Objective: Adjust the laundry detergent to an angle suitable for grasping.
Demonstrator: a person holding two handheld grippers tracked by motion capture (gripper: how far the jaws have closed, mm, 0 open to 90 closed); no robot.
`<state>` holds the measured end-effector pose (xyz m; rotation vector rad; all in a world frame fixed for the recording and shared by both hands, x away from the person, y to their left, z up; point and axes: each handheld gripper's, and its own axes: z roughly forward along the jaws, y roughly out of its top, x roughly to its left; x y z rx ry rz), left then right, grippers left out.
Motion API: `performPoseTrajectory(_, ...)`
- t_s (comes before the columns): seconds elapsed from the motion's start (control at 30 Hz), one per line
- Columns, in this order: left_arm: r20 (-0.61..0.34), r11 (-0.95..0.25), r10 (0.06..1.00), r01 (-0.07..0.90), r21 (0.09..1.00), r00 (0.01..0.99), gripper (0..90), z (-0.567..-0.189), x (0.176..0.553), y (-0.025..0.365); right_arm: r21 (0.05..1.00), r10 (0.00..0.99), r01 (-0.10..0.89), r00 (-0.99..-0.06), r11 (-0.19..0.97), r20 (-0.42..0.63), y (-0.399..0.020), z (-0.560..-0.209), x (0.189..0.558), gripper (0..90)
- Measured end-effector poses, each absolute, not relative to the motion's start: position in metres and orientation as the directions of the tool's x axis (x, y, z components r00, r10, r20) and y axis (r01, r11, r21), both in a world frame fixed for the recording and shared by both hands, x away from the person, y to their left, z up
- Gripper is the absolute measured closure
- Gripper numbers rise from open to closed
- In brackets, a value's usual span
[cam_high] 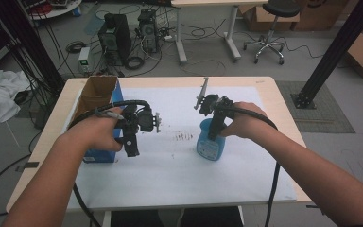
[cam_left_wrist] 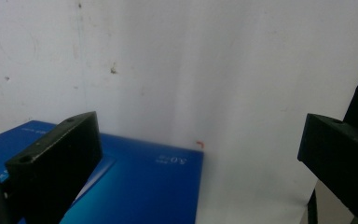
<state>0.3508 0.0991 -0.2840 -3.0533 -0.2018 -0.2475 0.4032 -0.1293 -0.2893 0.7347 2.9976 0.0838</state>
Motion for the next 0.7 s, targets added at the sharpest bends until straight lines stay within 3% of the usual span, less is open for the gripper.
performPoseTrajectory(0.5,0.163,-0.989,0.125,0.136,-0.061,0.979,0.1,-0.2831,0.3487,0.0996,0.059,0.45,0.448,-0.892,0.892,-0.033,-0.129,-0.2805,0.3997,25.2)
performPoseTrajectory(0.7,0.164,-0.989,0.123,0.135,-0.061,0.979,0.1,-0.2823,0.3489,0.0991,0.064,0.438,0.435,-0.898,0.898,-0.042,-0.1298,-0.2796,0.3991,20.4)
